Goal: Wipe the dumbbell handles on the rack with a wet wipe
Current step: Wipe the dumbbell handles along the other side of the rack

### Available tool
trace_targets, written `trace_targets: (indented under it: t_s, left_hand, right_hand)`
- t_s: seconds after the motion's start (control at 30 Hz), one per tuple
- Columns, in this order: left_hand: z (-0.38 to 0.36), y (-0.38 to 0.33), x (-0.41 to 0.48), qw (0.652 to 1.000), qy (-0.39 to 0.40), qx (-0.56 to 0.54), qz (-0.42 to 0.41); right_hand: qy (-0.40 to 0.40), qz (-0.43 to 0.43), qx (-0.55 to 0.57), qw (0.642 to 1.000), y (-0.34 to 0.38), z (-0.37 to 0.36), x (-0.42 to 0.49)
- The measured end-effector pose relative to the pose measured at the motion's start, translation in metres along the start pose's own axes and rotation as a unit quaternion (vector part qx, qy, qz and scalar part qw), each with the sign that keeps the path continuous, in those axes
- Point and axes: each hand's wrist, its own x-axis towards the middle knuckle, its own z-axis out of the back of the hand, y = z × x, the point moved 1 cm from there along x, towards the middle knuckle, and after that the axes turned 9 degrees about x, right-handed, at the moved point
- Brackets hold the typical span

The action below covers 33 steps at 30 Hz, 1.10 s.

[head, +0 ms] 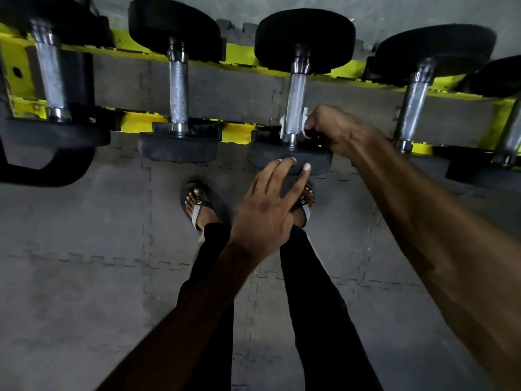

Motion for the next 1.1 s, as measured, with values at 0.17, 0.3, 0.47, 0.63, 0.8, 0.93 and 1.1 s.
trace_targets:
  t_s: [0.17,0.3,0.47,0.63,0.8,0.93,1.1]
  left_hand:
    - [0.001,0.000,0.000,1.000,-0.001,0.001,0.001]
    - [0.003,-0.001,0.001,1.000,0.008,-0.003,0.002]
    - [-0.002,0.002,-0.001,1.000,-0.009,-0.019,-0.007]
    - [-0.005,0.004,-0.002,1.000,-0.017,-0.023,-0.013]
    - [-0.003,0.001,-0.001,1.000,-0.014,0.000,-0.003]
    - [0.000,0.000,0.000,1.000,-0.004,0.017,0.002]
    - [-0.001,0.001,-0.001,1.000,0.003,0.013,0.001]
  right_hand:
    - [-0.011,0.055,-0.205,0.977,-0.007,0.018,-0.005]
    - [-0.116,0.112,-0.211,0.964,-0.020,0.006,-0.019]
    - [-0.290,0.173,-0.230,0.913,-0.024,-0.019,-0.025]
    - [-0.340,0.199,-0.122,0.911,-0.016,-0.028,-0.017]
    - [-0.343,0.162,0.049,0.924,0.029,-0.022,0.013]
    - [-0.268,0.147,0.178,0.935,0.040,-0.015,0.030]
    - [-0.070,0.045,0.324,0.942,0.029,-0.004,0.031]
